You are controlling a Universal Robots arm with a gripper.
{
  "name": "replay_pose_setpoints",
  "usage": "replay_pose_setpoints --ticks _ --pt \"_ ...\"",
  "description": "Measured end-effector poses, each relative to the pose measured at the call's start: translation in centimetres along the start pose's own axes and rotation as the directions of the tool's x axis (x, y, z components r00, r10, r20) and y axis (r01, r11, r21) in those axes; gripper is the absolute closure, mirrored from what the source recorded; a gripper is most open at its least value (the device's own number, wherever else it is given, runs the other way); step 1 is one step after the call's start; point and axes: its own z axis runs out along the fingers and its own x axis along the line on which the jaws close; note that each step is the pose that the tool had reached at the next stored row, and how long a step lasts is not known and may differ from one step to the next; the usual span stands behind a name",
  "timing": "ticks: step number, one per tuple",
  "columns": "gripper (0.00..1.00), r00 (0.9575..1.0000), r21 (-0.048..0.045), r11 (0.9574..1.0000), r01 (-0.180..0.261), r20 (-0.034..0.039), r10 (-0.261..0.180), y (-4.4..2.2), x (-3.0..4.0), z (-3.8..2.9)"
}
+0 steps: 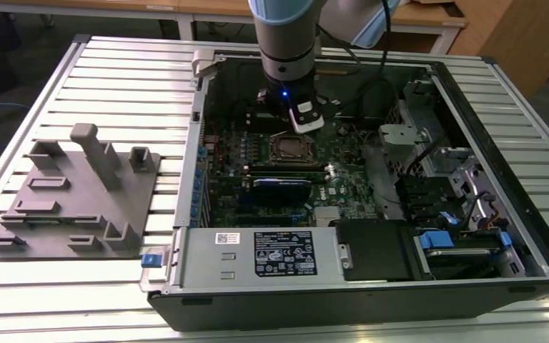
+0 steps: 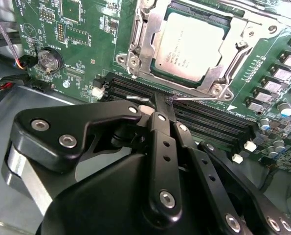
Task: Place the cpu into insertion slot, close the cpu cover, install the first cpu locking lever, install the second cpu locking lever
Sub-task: 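Install the first cpu locking lever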
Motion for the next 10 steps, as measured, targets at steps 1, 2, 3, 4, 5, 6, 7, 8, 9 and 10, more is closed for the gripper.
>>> replay_pose_setpoints --ticks 1,2,3,4,5,6,7,8,9,10 --pt "0.9 1.0 -0.0002 1.0 0.0 0.0003 0.0 0.02 0.01 0.02" --pt "0.9 1.0 -0.0002 1.0 0.0 0.0005 0.0 0.05 0.02 0.03" --pt "0.9 1.0 -0.0002 1.0 0.0 0.0004 0.0 0.09 0.03 0.04" --pt "0.9 1.0 -0.0002 1.0 0.0 0.0004 0.0 0.13 0.04 0.06" --pt "0.9 1.0 -0.0002 1.0 0.0 0.0004 0.0 0.16 0.05 0.06" --pt "0.9 1.0 -0.0002 1.0 0.0 0.0004 0.0 0.18 0.06 0.07" --pt "0.9 1.0 -0.0003 1.0 0.0 0.0004 0.0 0.2 0.07 0.07" --pt "0.9 1.0 -0.0003 1.0 0.0 0.0004 0.0 0.23 0.09 0.08" --pt "0.9 1.0 -0.0004 1.0 0.0 0.0004 0.0 0.26 0.1 0.09" --pt "0.9 1.0 -0.0003 1.0 0.0 0.0004 0.0 0.29 0.12 0.1"
